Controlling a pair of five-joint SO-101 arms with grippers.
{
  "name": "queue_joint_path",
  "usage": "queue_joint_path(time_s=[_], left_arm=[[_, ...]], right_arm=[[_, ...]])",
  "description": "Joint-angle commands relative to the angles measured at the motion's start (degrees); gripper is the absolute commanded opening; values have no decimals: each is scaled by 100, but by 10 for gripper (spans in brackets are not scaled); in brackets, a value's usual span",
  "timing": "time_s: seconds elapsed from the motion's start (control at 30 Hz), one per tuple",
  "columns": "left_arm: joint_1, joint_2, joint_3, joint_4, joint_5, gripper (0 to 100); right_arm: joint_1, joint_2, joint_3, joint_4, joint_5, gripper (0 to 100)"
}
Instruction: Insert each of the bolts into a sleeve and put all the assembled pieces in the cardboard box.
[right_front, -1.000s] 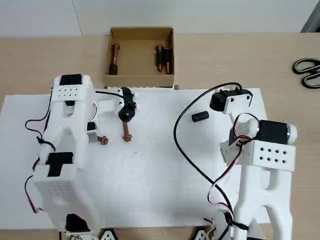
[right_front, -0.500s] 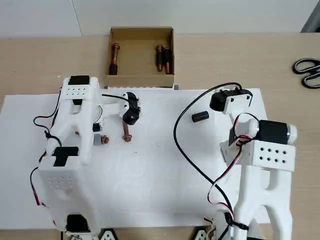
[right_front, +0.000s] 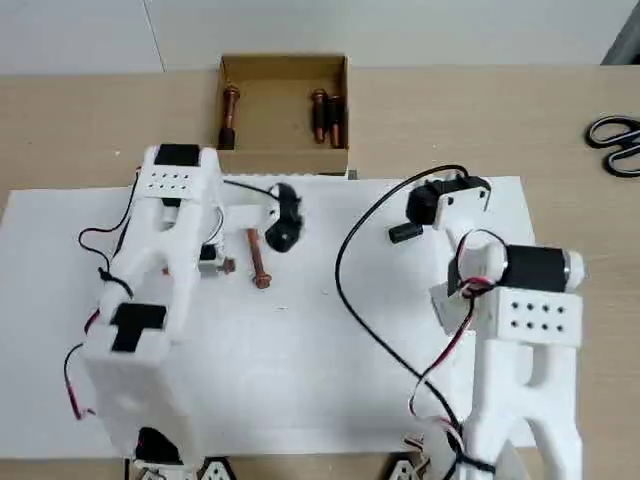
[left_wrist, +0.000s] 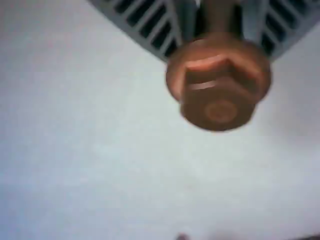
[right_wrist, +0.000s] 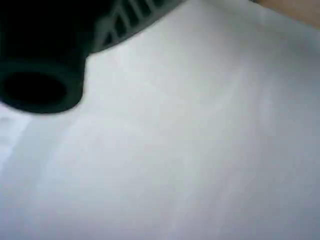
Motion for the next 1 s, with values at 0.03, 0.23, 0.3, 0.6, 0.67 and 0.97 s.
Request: queue_joint_path(time_s=[0.03, 0.23, 0.3, 0.6, 0.67, 0.97], left_arm=[[211, -1275, -57, 176, 352, 5], [422, -2295, -66, 167, 1996, 5], [545, -2532, -66, 167, 2989, 6], [800, -3710, -57, 167, 6602, 6], [897, -4088, -57, 158, 7033, 6], [1495, -5829, 286, -35, 9530, 6]], right_arm=[[-198, -848, -105, 145, -26, 4], [-215, -1851, -70, 189, -44, 6], [-215, -2070, -70, 189, -53, 6], [-180, -3020, 431, 154, -158, 4], [-198, -3363, 448, 92, -466, 4], [-224, -4804, 1459, -884, -2251, 4]])
